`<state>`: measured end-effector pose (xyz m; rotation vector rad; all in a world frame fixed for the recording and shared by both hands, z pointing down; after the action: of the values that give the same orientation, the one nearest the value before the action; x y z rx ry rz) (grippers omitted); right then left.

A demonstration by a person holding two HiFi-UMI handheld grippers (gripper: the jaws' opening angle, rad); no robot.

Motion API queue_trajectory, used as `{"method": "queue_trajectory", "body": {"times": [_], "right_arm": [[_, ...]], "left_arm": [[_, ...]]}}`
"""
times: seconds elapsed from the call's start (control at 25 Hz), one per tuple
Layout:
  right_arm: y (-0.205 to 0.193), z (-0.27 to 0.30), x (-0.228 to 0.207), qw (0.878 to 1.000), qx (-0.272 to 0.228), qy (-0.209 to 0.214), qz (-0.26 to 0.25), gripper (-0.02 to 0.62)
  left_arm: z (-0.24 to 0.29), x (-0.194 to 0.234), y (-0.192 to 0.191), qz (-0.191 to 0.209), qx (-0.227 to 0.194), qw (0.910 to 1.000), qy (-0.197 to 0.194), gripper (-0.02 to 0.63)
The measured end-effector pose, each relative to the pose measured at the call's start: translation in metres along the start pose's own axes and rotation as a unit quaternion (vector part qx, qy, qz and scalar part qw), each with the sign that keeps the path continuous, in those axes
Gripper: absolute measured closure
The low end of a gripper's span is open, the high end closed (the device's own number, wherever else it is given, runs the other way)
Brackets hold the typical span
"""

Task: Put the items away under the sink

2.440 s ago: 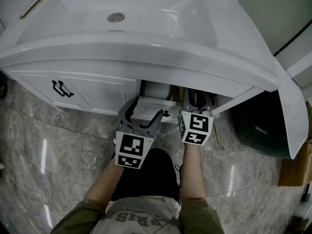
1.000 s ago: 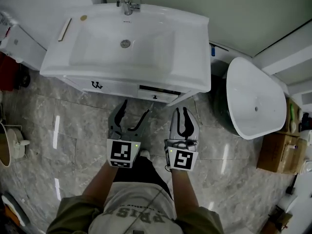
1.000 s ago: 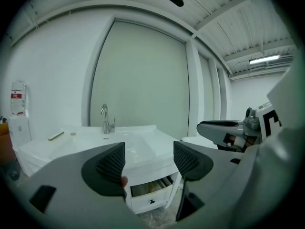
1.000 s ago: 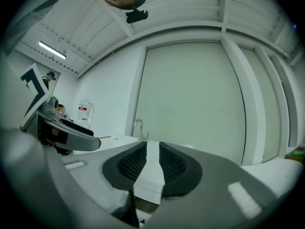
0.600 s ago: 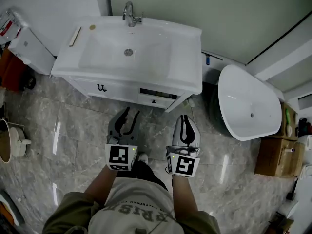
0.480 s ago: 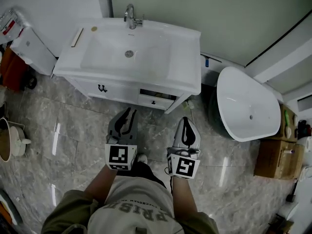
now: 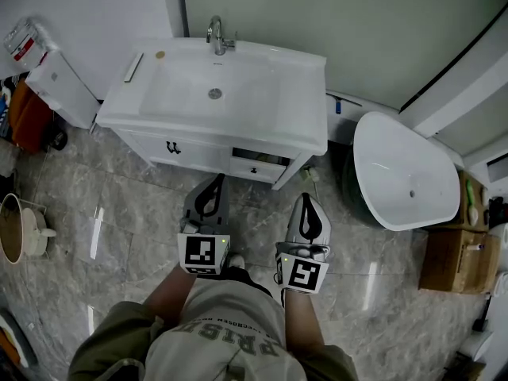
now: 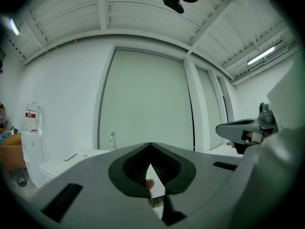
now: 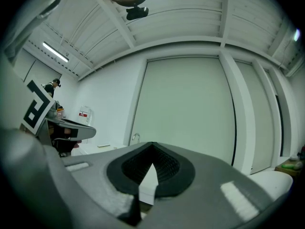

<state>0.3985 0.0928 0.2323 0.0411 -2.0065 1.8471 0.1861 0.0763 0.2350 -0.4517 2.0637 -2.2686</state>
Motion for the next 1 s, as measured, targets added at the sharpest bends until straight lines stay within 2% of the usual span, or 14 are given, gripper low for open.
{"method": "queue_trajectory", "body": {"times": [0.56,0.76,0.92,1.0], "right_arm": [[0.016,-0.003,0.006,1.0,-0.023,-0.006,-0.003,0.595],[0.029,-0.004,0.009,0.999,-0.051,-0.016,0.005,0.595],[0.037,-0.006,0.011,0.998,-0.06,-0.032,0.01,0.597],[0.038,-0.007,0.012,0.998,-0.061,-0.031,0.01,0.597]], "left_arm": [[-0.007,-0.013,0.016,-0.011,-0.042,0.9988,-0.021,0.597],[-0.013,-0.013,0.016,-0.009,-0.046,0.9987,-0.021,0.597],[-0.017,-0.016,0.018,-0.024,-0.054,0.998,-0.023,0.597],[-0.018,-0.015,0.016,-0.019,-0.049,0.9984,-0.023,0.597]]}}
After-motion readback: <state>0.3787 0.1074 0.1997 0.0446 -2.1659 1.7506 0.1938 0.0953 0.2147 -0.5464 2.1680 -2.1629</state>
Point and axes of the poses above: the fingertips, and each gripper's own axes: z forward along the fingers, x to its left, y out of its top, the point moved 8 cm from there along -z, backward along the fingers, and after that the axes turned 11 degrees about -z, right-handed, at the moved point
